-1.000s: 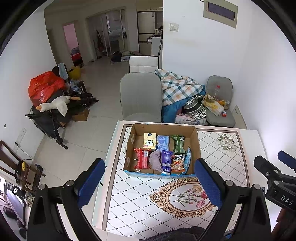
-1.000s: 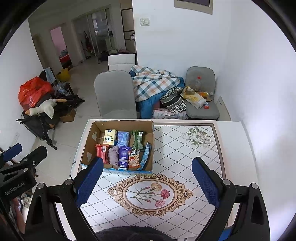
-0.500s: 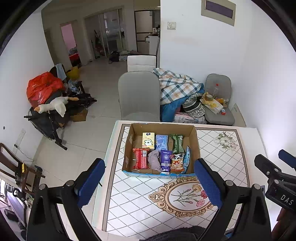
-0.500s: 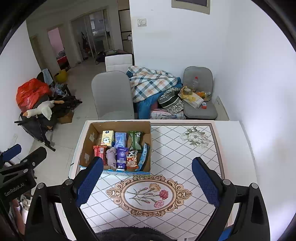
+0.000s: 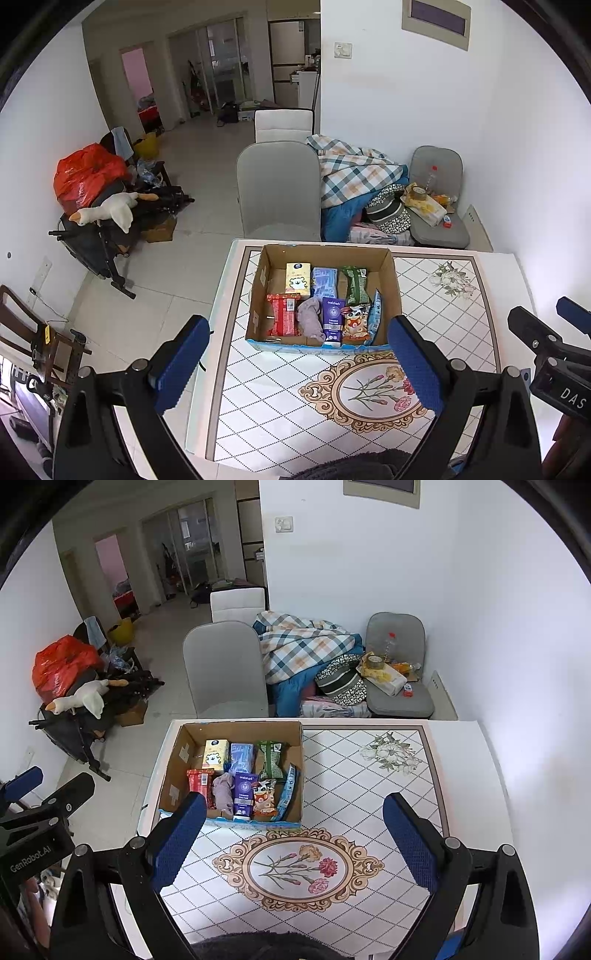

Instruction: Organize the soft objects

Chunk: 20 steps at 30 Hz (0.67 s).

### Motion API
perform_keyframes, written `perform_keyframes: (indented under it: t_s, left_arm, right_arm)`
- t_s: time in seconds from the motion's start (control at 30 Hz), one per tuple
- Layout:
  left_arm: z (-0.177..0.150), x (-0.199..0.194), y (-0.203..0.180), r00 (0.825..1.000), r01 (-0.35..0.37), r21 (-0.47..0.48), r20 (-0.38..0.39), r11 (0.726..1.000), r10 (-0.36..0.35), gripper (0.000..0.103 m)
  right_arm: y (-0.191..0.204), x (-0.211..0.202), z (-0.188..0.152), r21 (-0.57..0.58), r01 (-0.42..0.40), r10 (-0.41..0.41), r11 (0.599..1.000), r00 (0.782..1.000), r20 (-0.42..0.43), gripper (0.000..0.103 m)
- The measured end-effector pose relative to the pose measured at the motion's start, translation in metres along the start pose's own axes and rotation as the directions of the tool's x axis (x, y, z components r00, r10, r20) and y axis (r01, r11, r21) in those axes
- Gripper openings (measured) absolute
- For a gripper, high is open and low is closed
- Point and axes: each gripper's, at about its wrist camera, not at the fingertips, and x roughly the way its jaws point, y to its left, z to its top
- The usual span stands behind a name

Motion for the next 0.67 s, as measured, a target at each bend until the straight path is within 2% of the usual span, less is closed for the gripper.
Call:
perform_keyframes:
  t_s: [0.67]
  left_arm:
    - [0.0021,-0.0023,0.0014,1.000,0.011,0.016,0.005,1.000,-0.011,0.099]
  right_arm:
    - [0.0027,-0.0030,-0.0015,0.022,0.010,-0.010,1.000,1.000,0.010,0.098]
